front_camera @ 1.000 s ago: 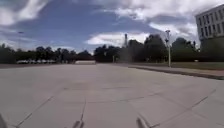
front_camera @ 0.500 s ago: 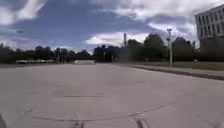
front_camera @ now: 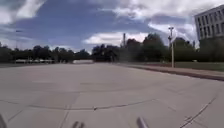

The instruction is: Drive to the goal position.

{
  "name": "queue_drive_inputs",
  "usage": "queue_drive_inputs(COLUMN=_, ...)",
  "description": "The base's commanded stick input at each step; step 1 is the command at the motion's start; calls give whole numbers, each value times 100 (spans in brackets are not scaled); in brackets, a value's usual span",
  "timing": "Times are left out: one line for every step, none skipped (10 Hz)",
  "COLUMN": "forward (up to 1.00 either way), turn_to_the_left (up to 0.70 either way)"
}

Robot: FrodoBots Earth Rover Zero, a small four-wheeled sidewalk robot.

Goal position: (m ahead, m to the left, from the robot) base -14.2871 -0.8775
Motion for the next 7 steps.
queue_drive_inputs(forward=100, turn_to_the_left=10)
queue_drive_inputs(forward=100, turn_to_the_left=3)
queue_drive_inputs(forward=100, turn_to_the_left=0)
queue_drive_inputs(forward=100, turn_to_the_left=0)
queue_drive_inputs(forward=100, turn_to_the_left=0)
queue_drive_inputs(forward=100, turn_to_the_left=0)
queue_drive_inputs(forward=100, turn_to_the_left=0)
